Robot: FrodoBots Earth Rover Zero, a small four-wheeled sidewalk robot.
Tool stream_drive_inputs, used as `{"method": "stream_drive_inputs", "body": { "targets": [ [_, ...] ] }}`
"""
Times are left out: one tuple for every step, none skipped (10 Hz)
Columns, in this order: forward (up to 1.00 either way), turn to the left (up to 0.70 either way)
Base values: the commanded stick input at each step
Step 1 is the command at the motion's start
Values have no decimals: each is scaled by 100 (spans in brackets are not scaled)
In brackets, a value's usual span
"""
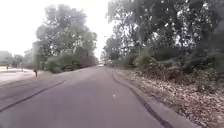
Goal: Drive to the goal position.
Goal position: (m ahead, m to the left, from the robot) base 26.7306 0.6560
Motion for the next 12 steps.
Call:
{"method": "stream_drive_inputs", "body": {
  "targets": [
    [85, 2],
    [85, 2],
    [85, 2],
    [85, 2],
    [85, 2],
    [85, 2],
    [85, 2],
    [85, 2],
    [85, 2],
    [85, 2],
    [85, 2],
    [85, 2]
  ]
}}
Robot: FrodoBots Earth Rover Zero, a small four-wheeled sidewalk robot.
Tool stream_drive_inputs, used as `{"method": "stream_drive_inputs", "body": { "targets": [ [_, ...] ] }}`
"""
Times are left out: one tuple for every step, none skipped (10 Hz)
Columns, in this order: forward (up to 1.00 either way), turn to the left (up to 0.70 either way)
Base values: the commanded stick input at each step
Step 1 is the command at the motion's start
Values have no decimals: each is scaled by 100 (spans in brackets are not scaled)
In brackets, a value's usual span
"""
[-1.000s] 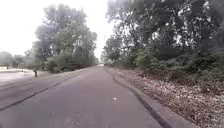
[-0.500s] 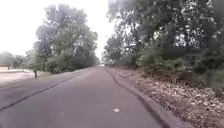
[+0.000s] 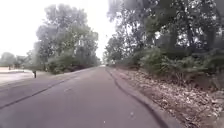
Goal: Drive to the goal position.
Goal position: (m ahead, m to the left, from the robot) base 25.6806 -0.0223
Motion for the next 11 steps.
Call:
{"method": "stream_drive_inputs", "body": {
  "targets": [
    [85, 2],
    [85, 2],
    [85, 2],
    [85, 2],
    [85, 2],
    [85, 2],
    [85, 2],
    [85, 2],
    [85, 2],
    [85, 2],
    [85, 2]
  ]
}}
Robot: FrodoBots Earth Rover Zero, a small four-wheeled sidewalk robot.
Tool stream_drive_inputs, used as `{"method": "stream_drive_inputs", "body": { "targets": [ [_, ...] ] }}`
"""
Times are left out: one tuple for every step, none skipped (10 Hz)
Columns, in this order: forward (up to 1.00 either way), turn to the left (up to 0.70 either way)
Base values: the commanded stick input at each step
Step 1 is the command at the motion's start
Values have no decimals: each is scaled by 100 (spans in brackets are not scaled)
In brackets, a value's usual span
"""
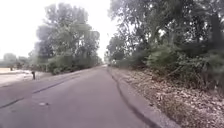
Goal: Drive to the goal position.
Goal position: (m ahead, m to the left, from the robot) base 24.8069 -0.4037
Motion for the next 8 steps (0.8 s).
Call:
{"method": "stream_drive_inputs", "body": {
  "targets": [
    [85, 2],
    [85, 2],
    [85, 2],
    [85, 2],
    [85, 2],
    [85, 2],
    [85, 2],
    [85, 2]
  ]
}}
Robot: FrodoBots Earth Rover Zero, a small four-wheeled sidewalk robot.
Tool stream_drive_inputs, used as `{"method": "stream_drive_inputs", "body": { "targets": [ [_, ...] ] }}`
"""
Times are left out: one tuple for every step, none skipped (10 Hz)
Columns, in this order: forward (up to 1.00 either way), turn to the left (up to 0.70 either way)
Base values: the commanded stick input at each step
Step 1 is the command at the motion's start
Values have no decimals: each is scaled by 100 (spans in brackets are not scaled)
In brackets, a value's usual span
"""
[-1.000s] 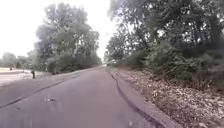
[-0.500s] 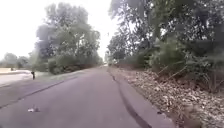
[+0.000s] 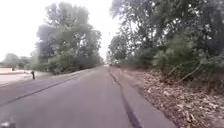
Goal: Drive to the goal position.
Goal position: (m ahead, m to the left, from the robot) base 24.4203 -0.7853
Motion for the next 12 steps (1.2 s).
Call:
{"method": "stream_drive_inputs", "body": {
  "targets": [
    [85, 2],
    [85, 2],
    [85, 2],
    [85, 2],
    [85, 2],
    [85, 2],
    [85, 2],
    [85, 2],
    [85, 2],
    [85, 2],
    [85, 2],
    [85, 2]
  ]
}}
